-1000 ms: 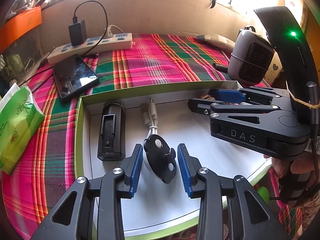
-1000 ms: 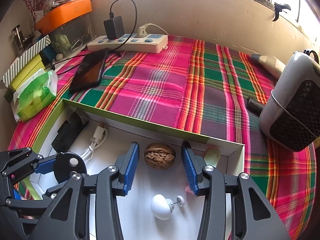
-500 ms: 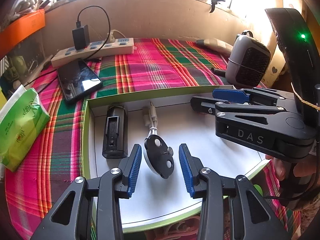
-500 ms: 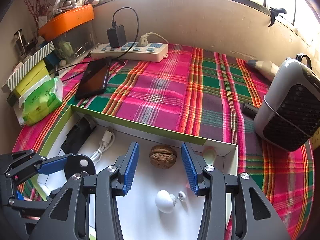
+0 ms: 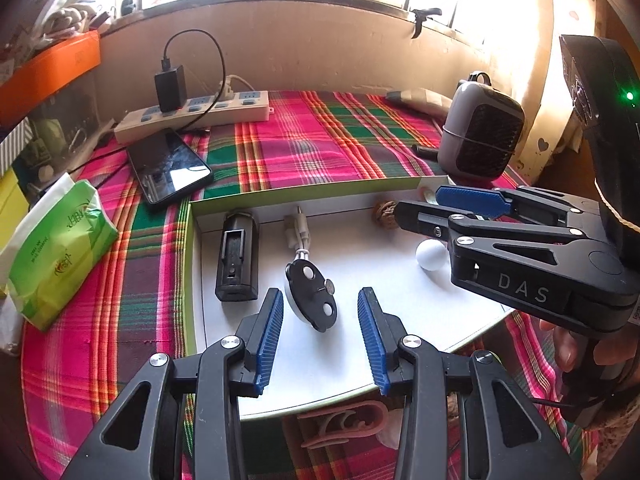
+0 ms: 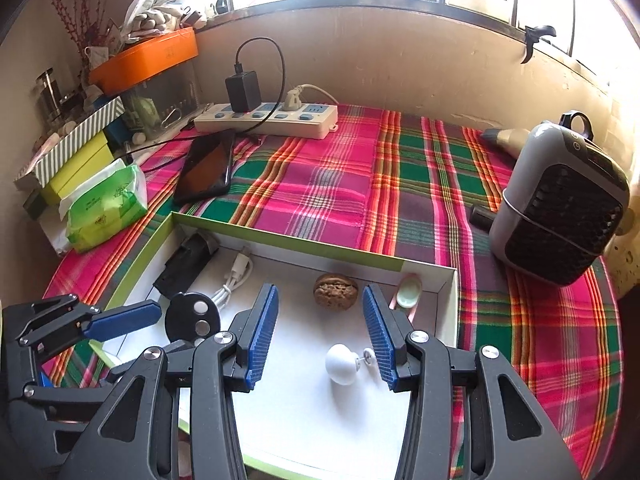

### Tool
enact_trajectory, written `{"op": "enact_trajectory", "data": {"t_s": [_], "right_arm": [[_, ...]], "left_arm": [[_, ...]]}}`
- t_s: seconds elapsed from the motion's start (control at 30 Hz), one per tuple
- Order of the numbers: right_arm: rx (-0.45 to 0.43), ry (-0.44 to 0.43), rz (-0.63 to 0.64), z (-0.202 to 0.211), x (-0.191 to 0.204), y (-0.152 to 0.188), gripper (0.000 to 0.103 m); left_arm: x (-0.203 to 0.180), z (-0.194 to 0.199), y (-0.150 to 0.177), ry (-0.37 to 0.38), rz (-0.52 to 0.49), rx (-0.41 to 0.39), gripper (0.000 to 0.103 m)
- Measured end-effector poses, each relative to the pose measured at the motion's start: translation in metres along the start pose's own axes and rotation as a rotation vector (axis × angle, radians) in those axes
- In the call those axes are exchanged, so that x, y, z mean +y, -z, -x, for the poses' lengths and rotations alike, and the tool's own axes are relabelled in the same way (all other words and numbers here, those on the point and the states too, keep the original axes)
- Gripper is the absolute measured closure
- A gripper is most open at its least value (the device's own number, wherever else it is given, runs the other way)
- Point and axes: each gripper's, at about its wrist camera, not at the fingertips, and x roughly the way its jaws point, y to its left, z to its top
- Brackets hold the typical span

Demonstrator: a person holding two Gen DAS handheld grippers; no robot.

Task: Organize objects
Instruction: 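Open the left tool to release the key fob while the right tool releases the walnut, then withdraw both open tools from the box toward the remaining items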

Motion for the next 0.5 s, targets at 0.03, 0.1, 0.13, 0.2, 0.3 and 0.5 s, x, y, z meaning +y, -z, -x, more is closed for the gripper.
{"op": "enact_trajectory", "data": {"t_s": [0.03, 0.1, 0.13, 0.2, 0.3, 0.5], "right_arm": [[-0.002, -0.001, -0.002, 0.002, 0.0, 0.001, 0.057], [-0.013, -0.002, -0.009, 0.008, 0.0, 0.005, 0.057], [-0.02, -0.003, -0.012, 0.012, 0.0, 0.006, 0.057], [-0.032, -0.006, -0.021, 0.018, 0.0, 0.01, 0.057], [-0.041, -0.004, -0.032, 0.025, 0.0, 0.016, 0.058], [-0.054, 0.012, -0.053, 0.035, 0.0, 0.029, 0.057]], "left_arm": [[0.0, 0.002, 0.001, -0.001, 0.002, -0.003, 0.066], [0.001, 0.006, 0.003, -0.006, 0.002, -0.008, 0.066], [0.001, 0.007, 0.005, -0.01, 0.004, -0.01, 0.066], [0.001, 0.01, 0.008, -0.026, -0.002, -0.016, 0.066], [0.001, 0.015, 0.013, -0.025, 0.003, -0.018, 0.066], [0.004, 0.026, 0.024, -0.023, 0.017, -0.035, 0.066]]}}
